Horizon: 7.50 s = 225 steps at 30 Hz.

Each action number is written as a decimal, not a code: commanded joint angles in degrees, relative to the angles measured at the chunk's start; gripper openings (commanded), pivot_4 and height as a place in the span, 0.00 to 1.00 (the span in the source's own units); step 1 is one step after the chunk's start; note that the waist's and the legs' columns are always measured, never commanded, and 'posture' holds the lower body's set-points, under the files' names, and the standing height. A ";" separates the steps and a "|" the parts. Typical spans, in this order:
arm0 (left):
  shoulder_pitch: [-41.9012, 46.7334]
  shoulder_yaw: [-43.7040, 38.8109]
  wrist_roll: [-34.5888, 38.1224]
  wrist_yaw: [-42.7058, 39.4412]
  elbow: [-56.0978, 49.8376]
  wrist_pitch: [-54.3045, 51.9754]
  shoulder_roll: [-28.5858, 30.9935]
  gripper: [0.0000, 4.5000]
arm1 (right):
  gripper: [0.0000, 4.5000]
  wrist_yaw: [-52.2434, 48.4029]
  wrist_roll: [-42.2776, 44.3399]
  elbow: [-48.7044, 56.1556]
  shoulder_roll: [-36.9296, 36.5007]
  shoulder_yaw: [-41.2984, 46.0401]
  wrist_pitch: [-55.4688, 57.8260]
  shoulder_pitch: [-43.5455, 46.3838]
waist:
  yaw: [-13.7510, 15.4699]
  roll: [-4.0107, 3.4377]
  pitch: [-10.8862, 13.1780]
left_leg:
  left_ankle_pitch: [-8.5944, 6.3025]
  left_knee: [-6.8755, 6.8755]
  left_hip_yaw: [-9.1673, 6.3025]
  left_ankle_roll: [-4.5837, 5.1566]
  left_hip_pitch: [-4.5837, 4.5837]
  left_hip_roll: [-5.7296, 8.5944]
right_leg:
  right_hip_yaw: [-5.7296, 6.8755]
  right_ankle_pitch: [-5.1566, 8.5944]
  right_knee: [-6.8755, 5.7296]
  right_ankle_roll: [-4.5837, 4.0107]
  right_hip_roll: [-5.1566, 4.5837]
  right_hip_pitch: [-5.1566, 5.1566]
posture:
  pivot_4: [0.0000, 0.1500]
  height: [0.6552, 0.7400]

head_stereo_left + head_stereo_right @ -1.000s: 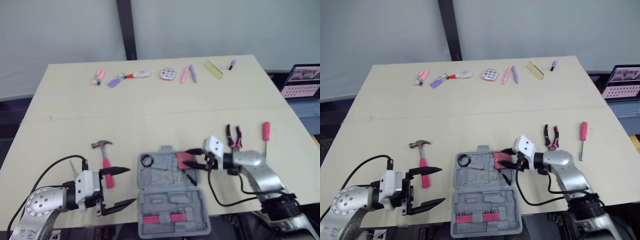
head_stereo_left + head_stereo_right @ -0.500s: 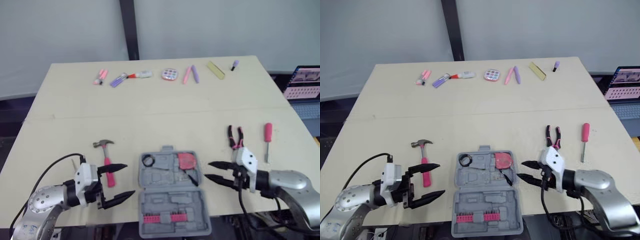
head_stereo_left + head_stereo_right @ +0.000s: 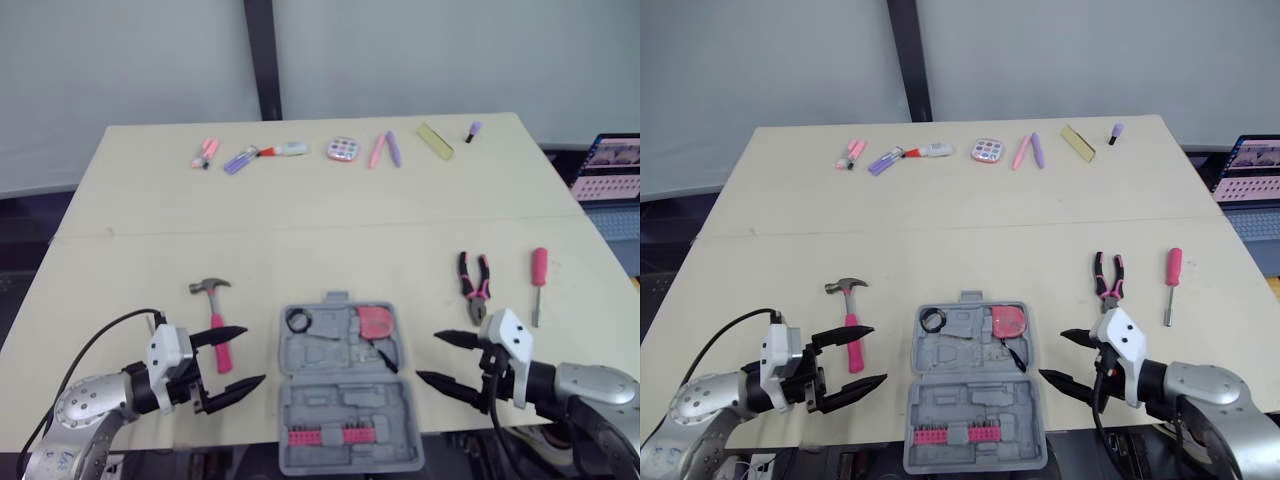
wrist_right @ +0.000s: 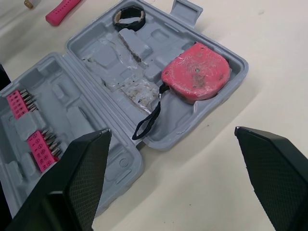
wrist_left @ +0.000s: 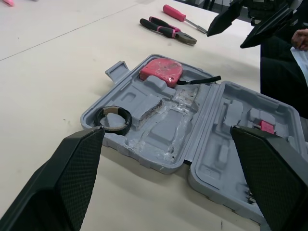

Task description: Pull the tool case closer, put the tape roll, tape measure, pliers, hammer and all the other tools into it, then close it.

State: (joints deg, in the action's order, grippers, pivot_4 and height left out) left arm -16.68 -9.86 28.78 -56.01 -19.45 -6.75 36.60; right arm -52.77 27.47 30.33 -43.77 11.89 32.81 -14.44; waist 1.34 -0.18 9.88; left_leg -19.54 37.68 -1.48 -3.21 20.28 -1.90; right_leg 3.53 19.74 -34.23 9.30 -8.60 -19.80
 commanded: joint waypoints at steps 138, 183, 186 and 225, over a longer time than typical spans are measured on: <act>-6.68 -8.56 2.40 -11.72 -2.76 6.23 6.67 1.00 | 0.22 -16.08 -6.52 1.24 -13.12 -40.66 15.57 53.63 | -1.40 0.23 0.33 | 0.05 -0.39 0.70 0.08 0.23 -0.07 | -0.65 -0.08 -0.27 0.01 0.04 -0.89 | 1.00 1.00; -9.82 -9.52 0.74 -9.09 -4.17 7.71 5.52 1.00 | 0.45 -15.87 -27.28 -15.20 6.39 -51.53 6.61 52.23 | -1.58 0.27 0.33 | 0.06 -0.30 0.70 0.06 0.26 -0.07 | -0.64 -0.09 -0.41 0.02 0.04 -0.94 | 1.00 1.00; -8.87 -9.00 0.59 -9.03 -3.89 7.63 5.49 1.00 | 0.74 -15.82 -26.98 -14.51 6.56 -50.86 7.13 52.11 | -1.58 0.27 0.33 | 0.06 -0.29 0.70 0.06 0.26 -0.07 | -0.64 -0.09 -0.42 0.02 0.04 -0.94 | 1.00 1.00; -6.78 -7.99 -0.13 -8.46 -3.43 7.50 5.48 1.00 | 0.01 -11.20 -17.11 -29.06 16.07 -36.46 -9.26 38.98 | -1.59 0.33 0.30 | 0.07 -0.28 0.72 0.05 0.18 -0.08 | -0.62 -0.09 -0.50 0.02 0.04 -0.90 | 1.00 1.00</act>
State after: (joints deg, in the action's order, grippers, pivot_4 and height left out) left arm -23.06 -17.40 28.69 -64.51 -21.71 0.48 41.75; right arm -63.88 10.51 1.36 -28.28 -24.39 24.65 25.09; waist -0.25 0.15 10.17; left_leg -19.47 37.40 -0.76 -3.16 20.46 -1.98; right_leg 2.90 19.65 -34.73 9.33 -8.56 -20.70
